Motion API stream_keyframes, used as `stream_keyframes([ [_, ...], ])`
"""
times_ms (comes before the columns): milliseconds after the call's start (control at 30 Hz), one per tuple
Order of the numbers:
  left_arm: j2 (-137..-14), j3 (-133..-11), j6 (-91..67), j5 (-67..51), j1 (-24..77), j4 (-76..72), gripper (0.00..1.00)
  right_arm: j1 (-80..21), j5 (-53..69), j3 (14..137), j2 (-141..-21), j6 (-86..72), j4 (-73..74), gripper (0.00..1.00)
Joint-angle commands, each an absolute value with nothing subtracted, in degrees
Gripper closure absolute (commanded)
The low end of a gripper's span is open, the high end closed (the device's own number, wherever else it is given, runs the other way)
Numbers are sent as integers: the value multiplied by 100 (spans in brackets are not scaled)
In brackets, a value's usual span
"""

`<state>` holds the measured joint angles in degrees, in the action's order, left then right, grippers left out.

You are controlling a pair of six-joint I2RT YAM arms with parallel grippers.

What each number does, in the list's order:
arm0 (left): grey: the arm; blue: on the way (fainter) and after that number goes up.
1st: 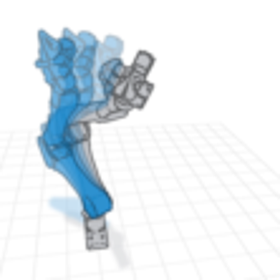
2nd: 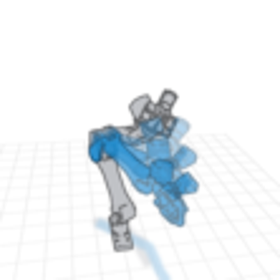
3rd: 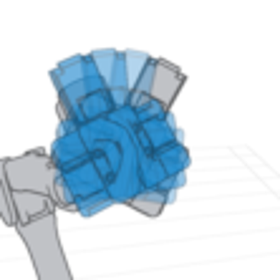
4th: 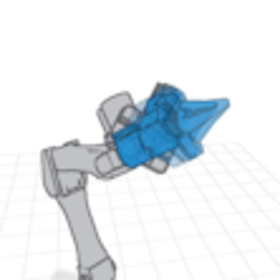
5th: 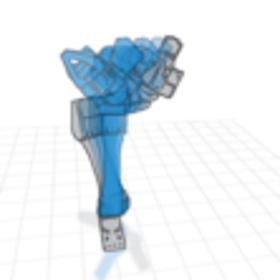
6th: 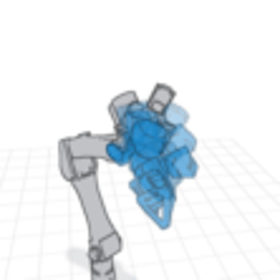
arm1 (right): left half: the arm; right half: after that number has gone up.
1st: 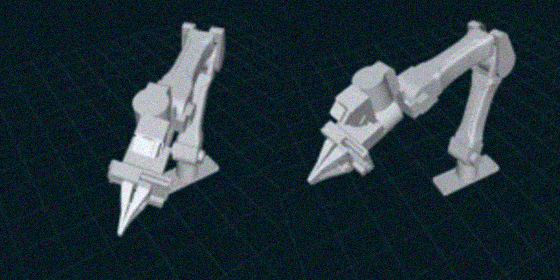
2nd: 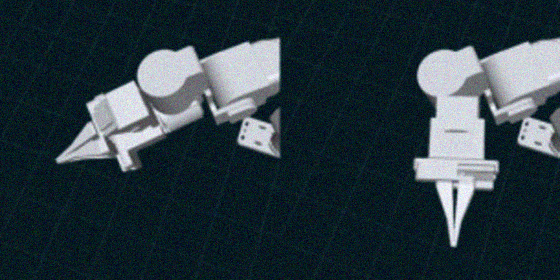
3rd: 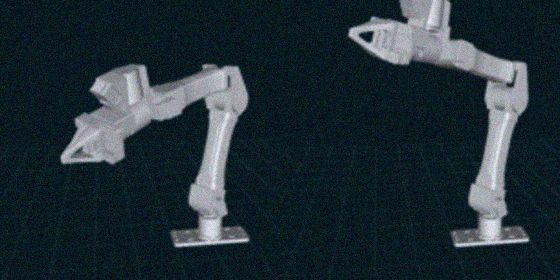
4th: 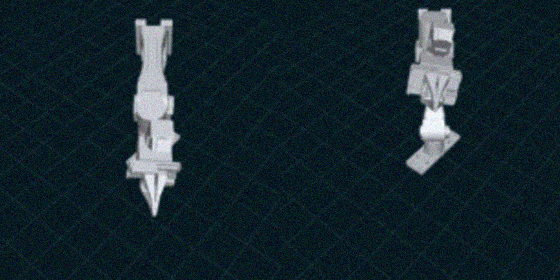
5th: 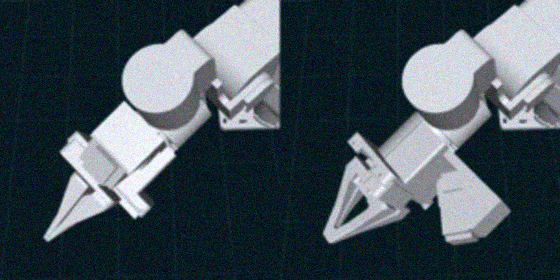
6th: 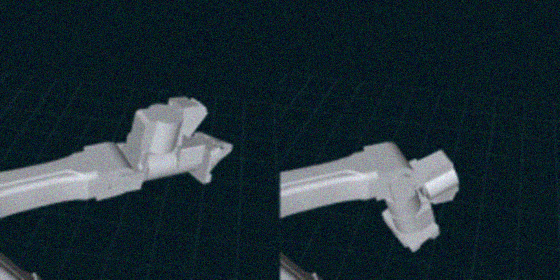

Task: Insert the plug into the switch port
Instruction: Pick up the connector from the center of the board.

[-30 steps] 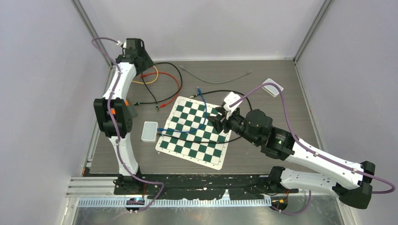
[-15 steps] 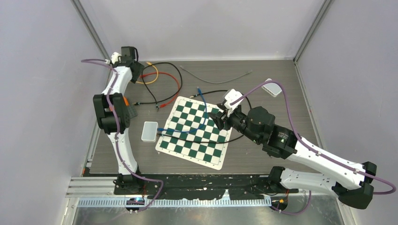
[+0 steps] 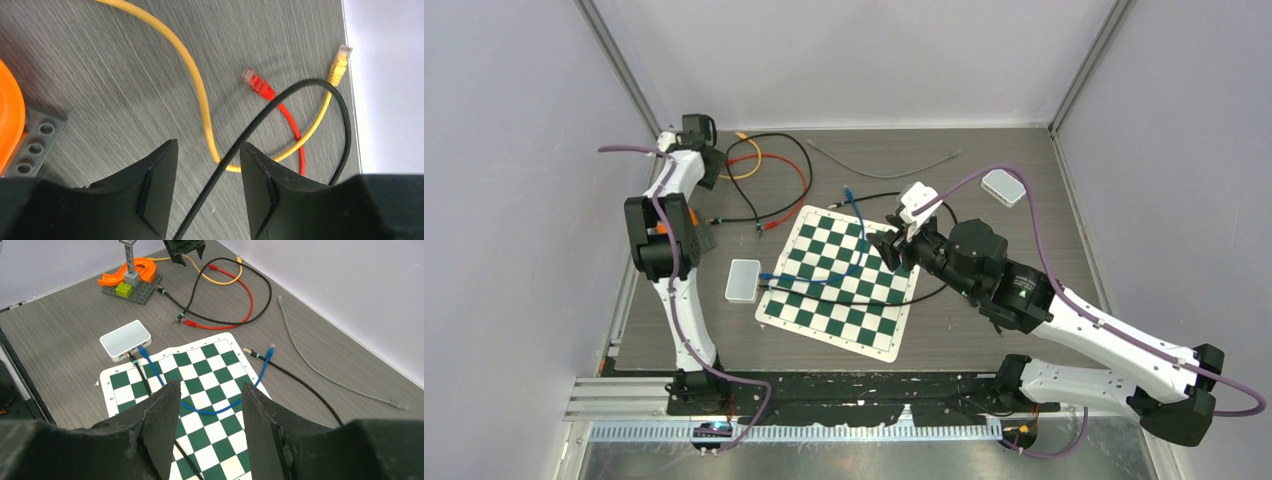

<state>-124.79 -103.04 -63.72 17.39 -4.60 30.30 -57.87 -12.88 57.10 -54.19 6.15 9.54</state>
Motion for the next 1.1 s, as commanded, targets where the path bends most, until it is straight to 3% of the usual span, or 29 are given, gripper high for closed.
stream_keyframes([
  [0,-12700,-10416,-6715,1679,-618,2653,49,-5705,-1160,6087,-5443,659,799,45],
  [233,-13119,-10760,-6810,1334,-708,2475,54,-5647,-1130,6126,-5491,597,768,45],
  [267,-13144,-10778,-6819,1271,-731,2421,58,-5644,-1135,6122,-5504,580,750,45],
  [400,-12893,-10643,-6547,1126,-778,1990,87,-5629,-1105,6090,-5580,520,681,45],
  [533,-12409,-10583,-5874,1284,-771,1823,99,-5625,-968,6123,-5614,376,750,45],
  [1067,-11205,-11447,-2511,3107,-219,2734,100,-5627,-513,5891,-5051,-307,753,46],
])
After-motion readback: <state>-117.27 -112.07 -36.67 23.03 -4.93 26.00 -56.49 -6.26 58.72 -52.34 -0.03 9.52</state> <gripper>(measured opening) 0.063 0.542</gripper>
